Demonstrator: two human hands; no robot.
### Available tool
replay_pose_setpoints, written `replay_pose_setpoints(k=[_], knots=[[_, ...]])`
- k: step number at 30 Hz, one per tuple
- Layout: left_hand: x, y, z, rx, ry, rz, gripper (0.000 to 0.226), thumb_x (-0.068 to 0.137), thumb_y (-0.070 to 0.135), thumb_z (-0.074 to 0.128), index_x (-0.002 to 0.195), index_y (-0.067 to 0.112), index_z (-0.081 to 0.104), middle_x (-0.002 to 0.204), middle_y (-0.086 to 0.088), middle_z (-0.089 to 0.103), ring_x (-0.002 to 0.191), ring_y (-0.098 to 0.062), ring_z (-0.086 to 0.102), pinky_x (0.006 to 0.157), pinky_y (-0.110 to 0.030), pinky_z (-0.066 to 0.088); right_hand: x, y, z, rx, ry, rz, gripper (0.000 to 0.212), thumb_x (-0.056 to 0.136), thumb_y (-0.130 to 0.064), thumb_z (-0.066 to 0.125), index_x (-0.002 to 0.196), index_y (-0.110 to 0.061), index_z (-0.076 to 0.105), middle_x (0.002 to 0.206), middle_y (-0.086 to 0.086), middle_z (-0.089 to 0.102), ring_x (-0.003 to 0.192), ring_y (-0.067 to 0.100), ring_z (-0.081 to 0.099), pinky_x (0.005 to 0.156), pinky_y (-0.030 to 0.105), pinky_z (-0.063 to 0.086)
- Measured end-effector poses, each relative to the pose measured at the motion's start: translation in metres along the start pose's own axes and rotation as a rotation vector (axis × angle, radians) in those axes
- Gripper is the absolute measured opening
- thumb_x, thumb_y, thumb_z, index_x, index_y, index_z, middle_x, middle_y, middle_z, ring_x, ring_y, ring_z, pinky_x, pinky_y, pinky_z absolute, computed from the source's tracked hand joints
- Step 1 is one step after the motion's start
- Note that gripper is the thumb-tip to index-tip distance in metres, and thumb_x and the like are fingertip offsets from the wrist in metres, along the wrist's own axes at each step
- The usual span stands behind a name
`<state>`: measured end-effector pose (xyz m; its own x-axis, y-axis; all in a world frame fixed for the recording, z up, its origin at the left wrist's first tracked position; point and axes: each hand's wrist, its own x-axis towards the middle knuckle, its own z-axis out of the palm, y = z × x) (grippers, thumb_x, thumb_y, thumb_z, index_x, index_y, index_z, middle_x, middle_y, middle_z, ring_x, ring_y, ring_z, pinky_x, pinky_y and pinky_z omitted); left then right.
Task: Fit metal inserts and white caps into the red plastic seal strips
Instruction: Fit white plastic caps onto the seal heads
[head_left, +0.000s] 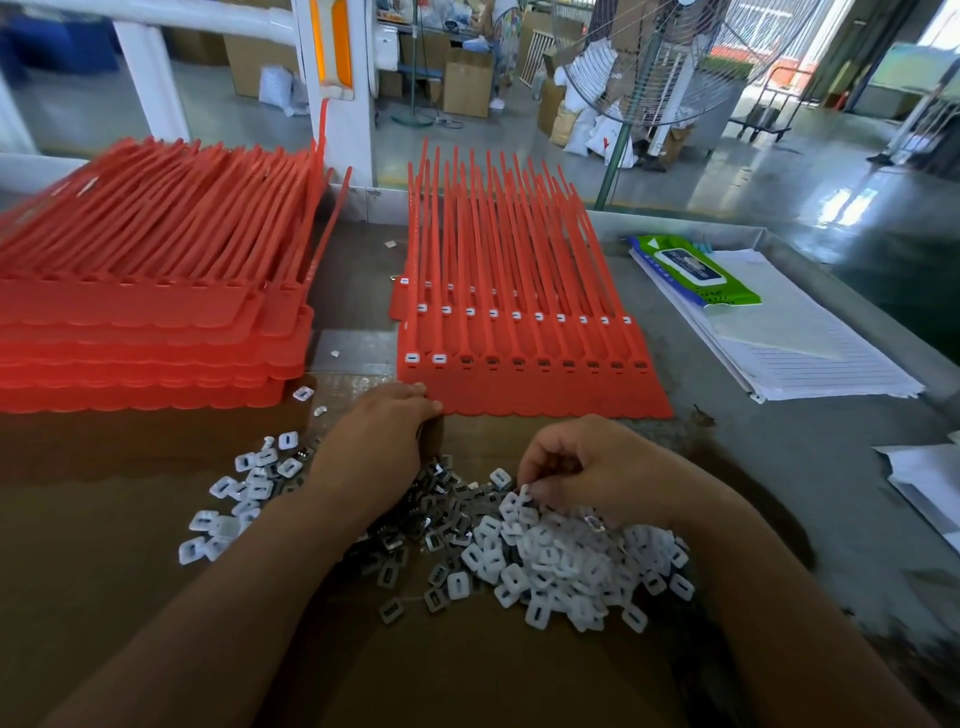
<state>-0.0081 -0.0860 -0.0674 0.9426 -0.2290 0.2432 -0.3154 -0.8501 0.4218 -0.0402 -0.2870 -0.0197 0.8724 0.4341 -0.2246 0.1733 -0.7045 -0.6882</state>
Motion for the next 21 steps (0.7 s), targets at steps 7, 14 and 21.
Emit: replay_pose_setpoints(k=[7, 14, 21], knots=[[0.0, -0.001, 0.0, 0.003, 0.006, -0.006, 0.042, 0.086, 0.001, 0.043, 0.123, 0.018, 0.055, 0.137, -0.002, 0.046, 0.127, -0.018, 0.038, 0.104, -0.029, 0.028, 0.0, -0.002, -0.001, 0.061, 0.108, -0.021, 0.015, 0.085, -0.011, 0.061, 0.079, -0.025, 0.06, 0.077, -0.005, 0.066, 0.068, 0.001, 0.059, 0.065, 0.014, 0.049], [0.0, 0.0, 0.0, 0.002, 0.006, 0.001, 0.043, 0.086, 0.001, 0.042, 0.123, 0.018, 0.054, 0.137, -0.001, 0.045, 0.127, -0.017, 0.038, 0.104, -0.028, 0.027, 0.025, -0.008, -0.01, -0.037, 0.26, -0.001, 0.017, 0.086, -0.016, 0.06, 0.076, -0.03, 0.059, 0.08, -0.013, 0.061, 0.075, 0.0, 0.056, 0.066, 0.014, 0.043], [-0.001, 0.0, 0.0, -0.017, 0.024, 0.029, 0.039, 0.085, 0.0, 0.047, 0.119, 0.014, 0.058, 0.132, -0.006, 0.051, 0.123, -0.019, 0.043, 0.101, -0.026, 0.029, 0.074, -0.007, -0.019, -0.068, 0.41, -0.004, 0.022, 0.084, -0.011, 0.062, 0.068, -0.026, 0.058, 0.067, -0.019, 0.054, 0.064, -0.006, 0.049, 0.05, 0.002, 0.033]])
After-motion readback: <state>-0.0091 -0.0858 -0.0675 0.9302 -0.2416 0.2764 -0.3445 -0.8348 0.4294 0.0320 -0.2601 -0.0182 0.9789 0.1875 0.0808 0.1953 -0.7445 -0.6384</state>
